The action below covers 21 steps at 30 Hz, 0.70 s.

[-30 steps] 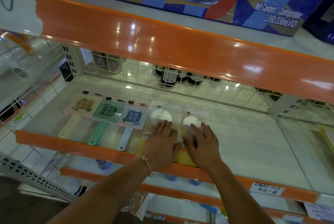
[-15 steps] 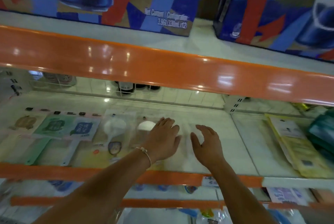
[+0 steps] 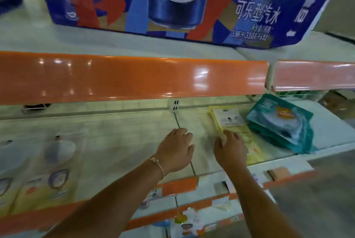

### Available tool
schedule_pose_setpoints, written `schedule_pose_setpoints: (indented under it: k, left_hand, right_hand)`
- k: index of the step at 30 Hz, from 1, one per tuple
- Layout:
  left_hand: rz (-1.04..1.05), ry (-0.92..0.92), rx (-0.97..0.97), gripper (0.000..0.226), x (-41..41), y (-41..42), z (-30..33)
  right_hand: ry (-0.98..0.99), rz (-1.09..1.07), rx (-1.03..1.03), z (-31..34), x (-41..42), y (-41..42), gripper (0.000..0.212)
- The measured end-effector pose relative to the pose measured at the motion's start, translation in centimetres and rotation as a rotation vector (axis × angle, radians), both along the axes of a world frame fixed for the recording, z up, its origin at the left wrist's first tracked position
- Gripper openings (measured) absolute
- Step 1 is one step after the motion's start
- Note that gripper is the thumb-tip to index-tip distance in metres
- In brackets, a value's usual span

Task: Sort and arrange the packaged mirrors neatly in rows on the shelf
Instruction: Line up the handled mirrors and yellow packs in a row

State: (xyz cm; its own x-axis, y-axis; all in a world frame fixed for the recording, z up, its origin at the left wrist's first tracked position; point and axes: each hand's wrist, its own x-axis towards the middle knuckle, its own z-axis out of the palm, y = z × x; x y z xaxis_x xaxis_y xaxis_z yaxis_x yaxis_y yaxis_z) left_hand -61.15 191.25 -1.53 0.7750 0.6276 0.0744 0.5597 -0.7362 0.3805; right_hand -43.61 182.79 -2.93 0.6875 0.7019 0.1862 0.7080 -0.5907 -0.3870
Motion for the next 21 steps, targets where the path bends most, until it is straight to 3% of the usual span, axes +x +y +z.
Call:
schedule_pose_setpoints:
  k: [7,14,21]
  left_hand:
    - [-0.012,0.030,-0.002,0.049,3.8,-1.3,-0.2]
    - [0.005,0.030,0.009,0.047,4.6,-1.6,-0.6]
    - [0.074,-0.149,-0.150,0.041,3.9,-1.5,-1.0]
  right_hand:
    - [0.010,-0.075,-0.127,-1.1,4.2,-0.7,0.029]
    - [-0.099,-0.016,-0.037,-1.3,4.2,-0.4,0.021]
    - [0.023,0.096,0.198,1.3,1.2,0.4,0.008]
